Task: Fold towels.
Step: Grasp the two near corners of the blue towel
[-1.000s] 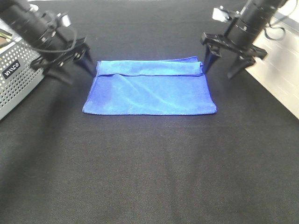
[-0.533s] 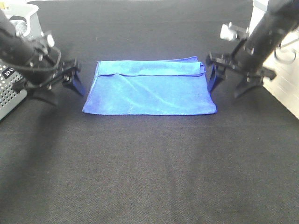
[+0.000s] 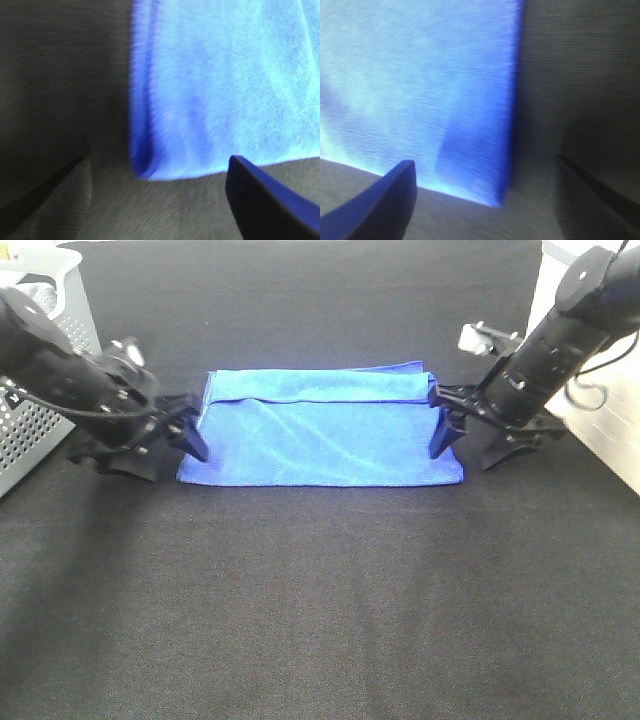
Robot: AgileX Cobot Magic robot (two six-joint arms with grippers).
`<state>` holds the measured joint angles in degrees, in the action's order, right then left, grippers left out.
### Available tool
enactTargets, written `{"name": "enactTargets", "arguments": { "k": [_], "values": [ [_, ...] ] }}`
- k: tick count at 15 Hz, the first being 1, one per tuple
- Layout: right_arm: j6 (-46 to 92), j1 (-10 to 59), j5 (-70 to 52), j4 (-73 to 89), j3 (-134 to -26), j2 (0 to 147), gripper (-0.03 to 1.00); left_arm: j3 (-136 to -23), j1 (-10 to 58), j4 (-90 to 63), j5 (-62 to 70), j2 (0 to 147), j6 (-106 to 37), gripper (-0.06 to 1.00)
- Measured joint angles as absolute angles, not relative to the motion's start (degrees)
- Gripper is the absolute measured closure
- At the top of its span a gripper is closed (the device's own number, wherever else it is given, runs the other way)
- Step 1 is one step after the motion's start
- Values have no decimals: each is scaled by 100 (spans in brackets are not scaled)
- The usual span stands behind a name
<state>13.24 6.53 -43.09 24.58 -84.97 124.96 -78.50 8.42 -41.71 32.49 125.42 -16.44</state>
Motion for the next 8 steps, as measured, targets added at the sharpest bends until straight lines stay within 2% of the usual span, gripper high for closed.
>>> {"name": "enactTargets", "arguments": {
  "k": [3,5,6,7,8],
  "values": [
    [1770,653,-4228,3105,-8508,12731,27,-8119,888,-4498,3243,12806,-1742,23],
    [1902,653,-4165,3478,-8531,12823,34,-8274,1003,-4544,3209,12903,-1845,24],
    [1919,653,-4137,3564,-8537,12874,43,-8308,1026,-4566,3203,12943,-1862,29],
    [1919,653,-4097,3575,-8537,12903,57,-8314,1037,-4566,3186,12966,-1868,42],
    [1885,653,-4039,3587,-8537,12932,74,-8314,1037,-4549,3203,13000,-1868,62]
  ]
}}
